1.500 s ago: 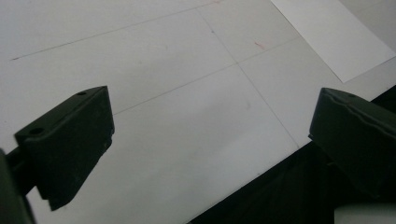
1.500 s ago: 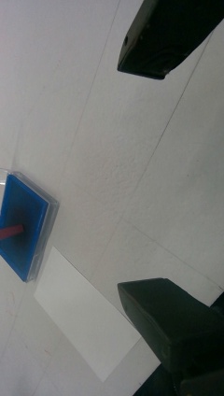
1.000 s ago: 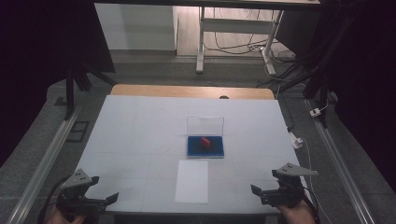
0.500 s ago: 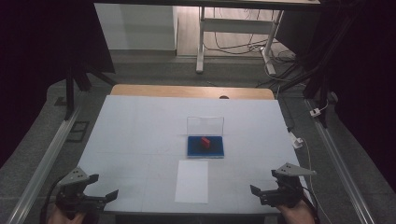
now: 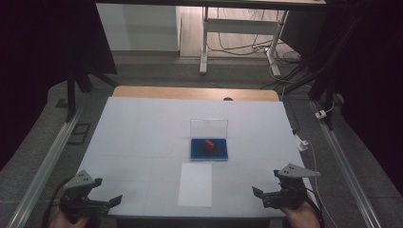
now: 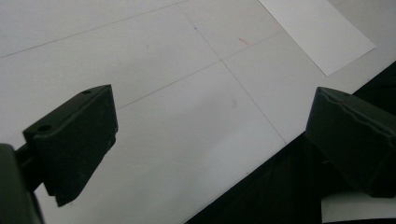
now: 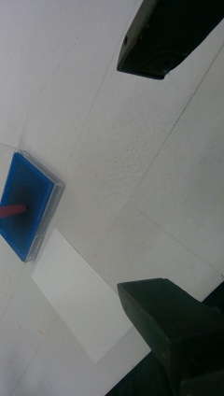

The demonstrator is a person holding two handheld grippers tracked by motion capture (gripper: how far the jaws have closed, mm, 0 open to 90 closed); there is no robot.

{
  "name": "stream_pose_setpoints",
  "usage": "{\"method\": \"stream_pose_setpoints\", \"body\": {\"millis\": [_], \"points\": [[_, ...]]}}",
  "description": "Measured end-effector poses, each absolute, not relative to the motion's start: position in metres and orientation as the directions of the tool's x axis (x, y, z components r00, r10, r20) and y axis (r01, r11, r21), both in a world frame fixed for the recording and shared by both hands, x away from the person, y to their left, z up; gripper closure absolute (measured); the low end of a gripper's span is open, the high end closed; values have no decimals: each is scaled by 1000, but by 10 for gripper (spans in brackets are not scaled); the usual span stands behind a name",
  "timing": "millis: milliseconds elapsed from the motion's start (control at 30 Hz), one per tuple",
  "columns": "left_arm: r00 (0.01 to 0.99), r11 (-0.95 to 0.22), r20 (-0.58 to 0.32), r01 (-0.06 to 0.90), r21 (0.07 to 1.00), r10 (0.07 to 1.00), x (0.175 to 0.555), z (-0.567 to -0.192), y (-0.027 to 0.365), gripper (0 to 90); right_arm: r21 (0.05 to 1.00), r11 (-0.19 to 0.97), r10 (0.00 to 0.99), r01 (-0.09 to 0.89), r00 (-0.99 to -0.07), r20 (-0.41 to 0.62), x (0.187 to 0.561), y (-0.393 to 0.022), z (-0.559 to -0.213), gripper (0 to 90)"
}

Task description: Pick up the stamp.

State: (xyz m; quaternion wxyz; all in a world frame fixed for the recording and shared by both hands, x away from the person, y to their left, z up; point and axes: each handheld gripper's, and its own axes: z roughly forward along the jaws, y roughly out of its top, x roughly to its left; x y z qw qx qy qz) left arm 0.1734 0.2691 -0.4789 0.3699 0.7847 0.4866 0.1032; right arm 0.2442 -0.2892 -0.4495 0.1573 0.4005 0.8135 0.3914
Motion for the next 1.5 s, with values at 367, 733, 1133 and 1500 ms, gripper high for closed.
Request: {"method": "stream_pose_setpoints", "body": {"millis": [367, 733, 1133, 1500], "points": [[484, -246, -182, 691, 680, 856, 172, -478, 269, 2, 765, 400, 755, 505, -654, 37, 249, -279, -448, 0], [496, -257, -184, 691, 675, 849, 173, -479, 268, 14, 767, 433, 729, 473, -684, 10, 260, -266, -447, 0], [502, -274, -170, 690, 670, 848, 174, -480, 266, 22, 773, 441, 705, 456, -709, 17, 273, -248, -449, 0], [510, -278, -173, 687, 671, 843, 174, -480, 266, 25, 768, 436, 684, 470, -727, 57, 287, -233, -452, 0]]}}
